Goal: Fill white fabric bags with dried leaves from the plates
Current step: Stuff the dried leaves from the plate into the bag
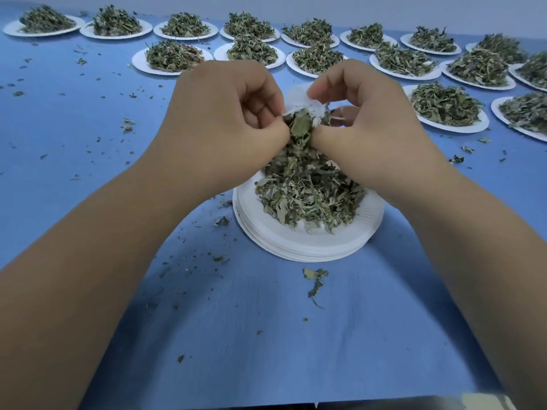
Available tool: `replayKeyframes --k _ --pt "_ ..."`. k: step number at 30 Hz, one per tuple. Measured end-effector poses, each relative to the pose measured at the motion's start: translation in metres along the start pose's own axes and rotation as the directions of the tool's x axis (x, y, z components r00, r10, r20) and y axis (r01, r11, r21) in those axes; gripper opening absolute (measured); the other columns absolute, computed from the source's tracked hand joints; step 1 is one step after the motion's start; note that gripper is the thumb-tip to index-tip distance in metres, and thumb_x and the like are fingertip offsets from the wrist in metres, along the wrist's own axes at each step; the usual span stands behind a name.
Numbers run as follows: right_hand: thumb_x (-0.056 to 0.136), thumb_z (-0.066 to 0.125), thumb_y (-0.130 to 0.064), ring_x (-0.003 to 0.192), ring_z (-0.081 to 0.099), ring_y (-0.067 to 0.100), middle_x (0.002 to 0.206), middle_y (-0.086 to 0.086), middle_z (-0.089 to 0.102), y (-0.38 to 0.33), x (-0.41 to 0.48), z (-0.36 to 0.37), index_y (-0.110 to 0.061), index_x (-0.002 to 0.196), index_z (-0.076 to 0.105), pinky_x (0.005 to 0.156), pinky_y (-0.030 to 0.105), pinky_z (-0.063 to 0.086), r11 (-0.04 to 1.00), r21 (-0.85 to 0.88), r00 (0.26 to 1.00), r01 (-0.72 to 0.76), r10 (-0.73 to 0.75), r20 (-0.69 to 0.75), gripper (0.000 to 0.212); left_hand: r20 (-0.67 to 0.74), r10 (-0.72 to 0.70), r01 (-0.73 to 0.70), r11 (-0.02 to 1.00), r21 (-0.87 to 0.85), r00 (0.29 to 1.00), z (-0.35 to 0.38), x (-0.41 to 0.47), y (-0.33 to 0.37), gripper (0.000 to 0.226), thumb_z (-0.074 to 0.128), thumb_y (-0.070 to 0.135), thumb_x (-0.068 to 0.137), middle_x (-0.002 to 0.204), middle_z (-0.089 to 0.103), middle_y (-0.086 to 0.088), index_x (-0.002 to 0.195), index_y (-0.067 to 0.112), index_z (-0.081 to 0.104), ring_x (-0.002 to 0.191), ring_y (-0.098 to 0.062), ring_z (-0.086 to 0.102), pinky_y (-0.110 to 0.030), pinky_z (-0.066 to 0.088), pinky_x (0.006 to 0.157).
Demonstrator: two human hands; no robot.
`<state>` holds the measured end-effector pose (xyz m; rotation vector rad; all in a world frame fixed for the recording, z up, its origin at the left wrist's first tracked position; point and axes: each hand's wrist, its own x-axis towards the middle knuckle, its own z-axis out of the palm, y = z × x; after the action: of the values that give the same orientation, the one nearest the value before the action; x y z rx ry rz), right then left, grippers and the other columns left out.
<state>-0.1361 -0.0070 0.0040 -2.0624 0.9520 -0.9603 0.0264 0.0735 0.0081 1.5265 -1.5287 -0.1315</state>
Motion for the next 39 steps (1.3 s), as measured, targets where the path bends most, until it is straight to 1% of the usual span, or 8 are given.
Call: replayKeyframes --k 6,11,16,19,22,29,34,39 --pt "0.073 0.067 -0.023 0.084 0.063 0.01 0.116 -0.012 0.066 -0.008 -0.001 -0.01 -0.029 0.11 0.066 0.079 0.039 0.06 0.989 0.126 0.99 -0.082 0.067 0.123 0.038 -0.044 -0.014 0.014 1.0 0.002 0.999 -0.002 0.002 -0.002 0.011 0.064 0.015 0.076 0.067 0.065 0.007 0.078 0.024 0.069 0.062 -0.017 0.065 -0.025 0.055 0.063" --pt "0.081 0.069 -0.021 0.08 0.062 0.009 0.086 -0.007 0.065 -0.004 0.003 -0.016 -0.021 0.098 0.073 0.069 0.03 0.055 0.923 0.344 0.974 -0.173 0.11 0.197 0.018 -0.03 -0.044 0.043 0.999 -0.026 0.999 -0.002 0.002 -0.002 0.01 0.067 0.013 0.077 0.069 0.068 0.003 0.078 0.023 0.068 0.065 -0.024 0.068 -0.037 0.059 0.066" --pt "0.081 0.085 -0.019 0.07 0.064 0.013 0.098 -0.009 0.073 0.001 -0.002 -0.01 -0.025 0.094 0.074 0.075 0.038 0.06 0.989 0.15 0.996 0.008 -0.021 0.086 0.018 -0.001 -0.032 0.032 0.996 -0.081 0.999 -0.001 0.0 0.001 0.01 0.069 0.01 0.079 0.07 0.068 0.001 0.081 0.019 0.07 0.066 -0.026 0.069 -0.044 0.06 0.067" --pt "0.077 0.081 -0.018 0.06 0.058 0.005 0.086 -0.014 0.068 0.004 0.0 -0.005 -0.024 0.086 0.069 0.058 0.019 0.047 0.998 0.039 0.999 0.049 -0.049 0.004 0.017 0.049 -0.045 0.051 0.992 -0.116 0.998 -0.002 0.0 0.002 0.01 0.069 0.008 0.081 0.068 0.067 0.004 0.081 0.019 0.07 0.067 -0.026 0.071 -0.047 0.06 0.069" --pt "0.076 0.072 -0.016 0.057 0.051 0.0 0.079 -0.016 0.061 0.007 0.002 0.0 -0.025 0.082 0.059 0.055 0.008 0.034 0.993 -0.104 0.993 0.06 -0.07 -0.094 0.017 0.135 -0.021 0.043 0.985 -0.165 0.991 -0.001 -0.003 0.006 0.011 0.069 0.004 0.081 0.069 0.069 -0.003 0.081 0.015 0.07 0.066 -0.029 0.072 -0.05 0.06 0.067" --pt "0.082 0.071 -0.023 0.06 0.053 0.0 0.095 -0.016 0.065 0.004 0.0 0.0 -0.026 0.095 0.061 0.061 0.013 0.041 0.994 -0.104 0.999 0.023 -0.027 -0.042 0.016 0.044 -0.059 0.063 0.994 -0.091 0.997 -0.001 -0.002 0.006 0.006 0.067 0.018 0.077 0.069 0.068 0.002 0.077 0.024 0.069 0.068 -0.027 0.072 -0.046 0.06 0.07" --pt "0.084 0.066 -0.033 0.092 0.068 0.019 0.114 -0.02 0.068 -0.007 -0.002 -0.013 -0.035 0.113 0.06 0.077 0.039 0.06 0.999 0.041 0.995 -0.022 0.017 0.098 0.03 -0.025 -0.14 0.137 0.986 -0.098 0.99 -0.003 0.0 0.003 0.005 0.064 0.024 0.071 0.067 0.067 0.004 0.074 0.025 0.067 0.067 -0.024 0.073 -0.043 0.062 0.071" --pt "0.068 0.082 -0.06 0.103 0.056 -0.013 0.132 -0.029 0.05 -0.007 -0.01 -0.02 -0.048 0.129 0.049 0.075 0.007 0.043 0.974 -0.171 0.948 0.15 -0.092 0.305 0.071 0.016 -0.226 0.223 0.94 -0.257 0.974 -0.002 0.003 -0.001 0.009 0.068 0.004 0.082 0.062 0.068 -0.004 0.078 0.012 0.069 0.061 -0.018 0.073 -0.038 0.063 0.065"
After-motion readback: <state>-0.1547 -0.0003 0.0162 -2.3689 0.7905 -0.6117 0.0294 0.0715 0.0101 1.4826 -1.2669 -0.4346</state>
